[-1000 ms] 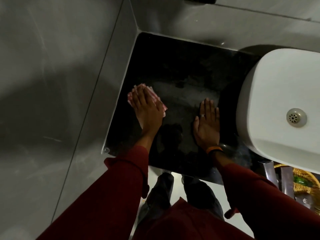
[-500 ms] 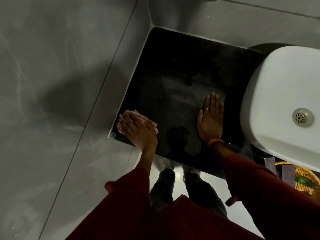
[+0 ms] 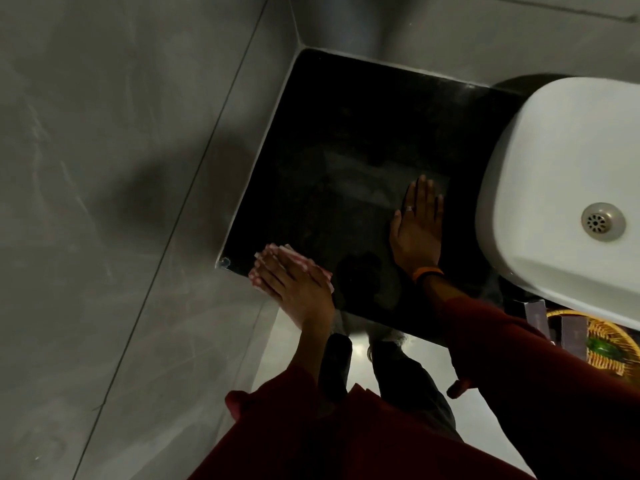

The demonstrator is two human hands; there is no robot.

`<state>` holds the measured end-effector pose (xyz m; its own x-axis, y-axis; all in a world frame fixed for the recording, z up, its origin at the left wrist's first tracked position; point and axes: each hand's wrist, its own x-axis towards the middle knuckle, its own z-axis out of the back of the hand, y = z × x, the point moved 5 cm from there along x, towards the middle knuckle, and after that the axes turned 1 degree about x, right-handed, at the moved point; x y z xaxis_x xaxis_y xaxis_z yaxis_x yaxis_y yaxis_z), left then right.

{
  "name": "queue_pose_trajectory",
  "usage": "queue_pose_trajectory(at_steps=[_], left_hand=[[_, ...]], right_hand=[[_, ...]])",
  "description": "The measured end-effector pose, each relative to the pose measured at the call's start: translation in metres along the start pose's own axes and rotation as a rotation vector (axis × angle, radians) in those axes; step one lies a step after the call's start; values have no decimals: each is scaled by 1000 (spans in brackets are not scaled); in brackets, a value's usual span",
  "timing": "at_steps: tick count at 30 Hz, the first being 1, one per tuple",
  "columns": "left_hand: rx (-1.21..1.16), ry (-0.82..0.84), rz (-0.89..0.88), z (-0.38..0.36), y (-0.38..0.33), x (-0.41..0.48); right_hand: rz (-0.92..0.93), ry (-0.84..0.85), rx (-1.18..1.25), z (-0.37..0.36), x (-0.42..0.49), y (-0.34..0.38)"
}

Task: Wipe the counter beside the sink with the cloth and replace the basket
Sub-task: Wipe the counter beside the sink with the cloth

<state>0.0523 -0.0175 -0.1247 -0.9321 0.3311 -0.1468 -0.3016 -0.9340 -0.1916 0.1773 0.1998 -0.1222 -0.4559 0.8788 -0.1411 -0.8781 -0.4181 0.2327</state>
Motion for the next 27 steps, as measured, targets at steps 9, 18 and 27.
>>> queue_pose_trajectory(at_steps=[9,18,27], left_hand=[[76,51,-541,-19,-59,-12],[53,65,-866,-12,-65,-5],[148,171,-824,-7,-19,43]], right_hand=[[11,-20,26,-3,1,-1],[62,-49,303,9,-1,-4],[475,7,134,-22,-98,88]])
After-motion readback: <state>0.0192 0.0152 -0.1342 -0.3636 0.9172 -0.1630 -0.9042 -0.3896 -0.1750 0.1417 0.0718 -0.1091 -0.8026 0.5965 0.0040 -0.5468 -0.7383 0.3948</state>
